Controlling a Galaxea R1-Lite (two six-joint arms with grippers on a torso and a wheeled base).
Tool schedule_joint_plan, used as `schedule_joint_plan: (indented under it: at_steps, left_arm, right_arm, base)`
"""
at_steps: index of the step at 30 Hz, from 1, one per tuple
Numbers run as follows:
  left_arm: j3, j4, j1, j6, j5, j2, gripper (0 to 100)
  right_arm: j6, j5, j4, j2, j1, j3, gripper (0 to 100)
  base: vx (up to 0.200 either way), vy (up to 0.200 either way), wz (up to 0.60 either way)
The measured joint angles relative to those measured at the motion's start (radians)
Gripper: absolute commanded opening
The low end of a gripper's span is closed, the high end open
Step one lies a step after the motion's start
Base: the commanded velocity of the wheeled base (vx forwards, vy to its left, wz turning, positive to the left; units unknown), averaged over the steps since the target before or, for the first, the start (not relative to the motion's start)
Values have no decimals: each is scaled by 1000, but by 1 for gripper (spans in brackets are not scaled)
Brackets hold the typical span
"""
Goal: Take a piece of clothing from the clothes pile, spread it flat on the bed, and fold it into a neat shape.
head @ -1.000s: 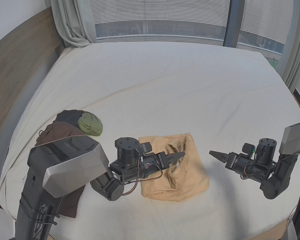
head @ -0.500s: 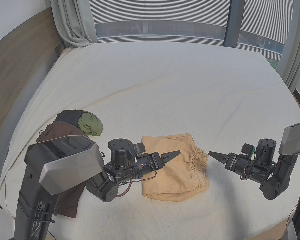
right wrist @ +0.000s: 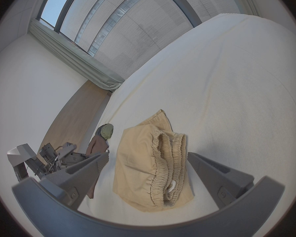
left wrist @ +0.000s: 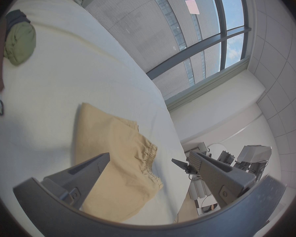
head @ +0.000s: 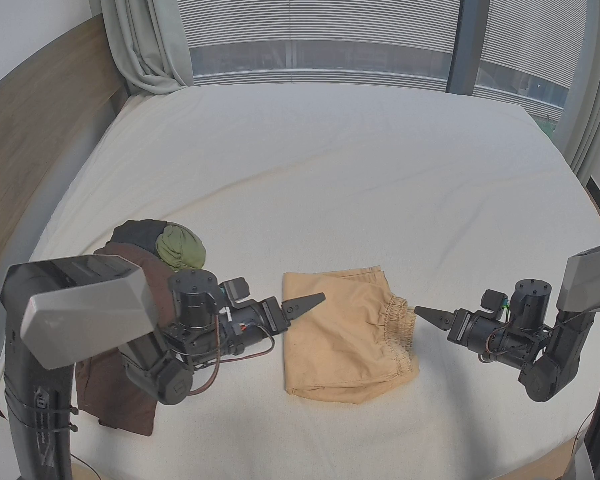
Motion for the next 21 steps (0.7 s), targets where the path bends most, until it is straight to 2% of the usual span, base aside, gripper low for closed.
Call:
schedule_joint_plan:
  at_steps: [9, 21]
  left_arm:
    - [143, -23, 112, 44, -57, -146, 100]
    - [339, -84, 319, 74, -247, -347, 100]
  right_arm:
    - [0, 0, 0, -3, 13, 3, 100]
    - [0, 0, -2, 1, 27, 11, 100]
  base:
    - [0, 0, 0]
    - [0, 0, 0]
